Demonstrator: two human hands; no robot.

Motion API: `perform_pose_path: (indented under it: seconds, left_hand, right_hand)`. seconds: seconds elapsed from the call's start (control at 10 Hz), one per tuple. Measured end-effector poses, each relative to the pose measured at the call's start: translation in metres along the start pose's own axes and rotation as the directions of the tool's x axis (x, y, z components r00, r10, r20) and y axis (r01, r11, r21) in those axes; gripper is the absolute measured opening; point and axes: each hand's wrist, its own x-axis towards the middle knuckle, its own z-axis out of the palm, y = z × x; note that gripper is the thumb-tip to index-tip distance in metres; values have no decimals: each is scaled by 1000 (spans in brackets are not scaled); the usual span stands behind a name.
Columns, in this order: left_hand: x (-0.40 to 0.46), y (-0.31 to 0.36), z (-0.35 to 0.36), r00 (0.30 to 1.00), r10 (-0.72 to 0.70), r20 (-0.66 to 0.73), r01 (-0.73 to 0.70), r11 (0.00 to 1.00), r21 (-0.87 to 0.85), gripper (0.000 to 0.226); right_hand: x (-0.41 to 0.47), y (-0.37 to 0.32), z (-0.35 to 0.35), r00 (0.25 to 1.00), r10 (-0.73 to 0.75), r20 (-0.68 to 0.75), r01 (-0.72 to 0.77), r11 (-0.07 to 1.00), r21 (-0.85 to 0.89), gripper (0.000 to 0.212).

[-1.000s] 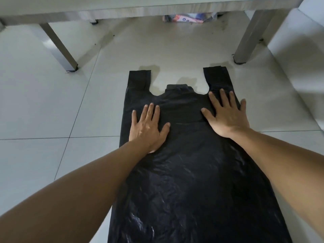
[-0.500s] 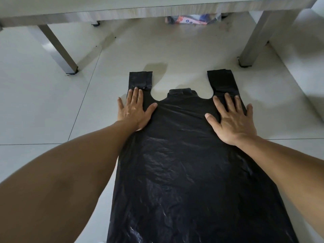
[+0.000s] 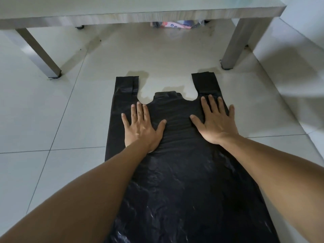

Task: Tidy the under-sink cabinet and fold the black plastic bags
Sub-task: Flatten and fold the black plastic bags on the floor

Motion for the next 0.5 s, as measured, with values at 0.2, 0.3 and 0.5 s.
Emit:
perform_pose_path:
  seconds: [0.2,0.3,0.5]
  left_hand:
    - [1,2,1,1000,-15,-16,15,1000,15,90]
    - [0,2,1,1000,-15,-20,15,1000,15,90]
    - [1,2,1,1000,-16,-22,17,1000,23,90]
  right_hand:
    - [13,-4,-16,1000,0,-4,0,1000,-30,85]
    - [33,-4,-25,999,-17,35,19,998,-61,89]
    - [60,0,-20,983,61,171,-70,996,47,93]
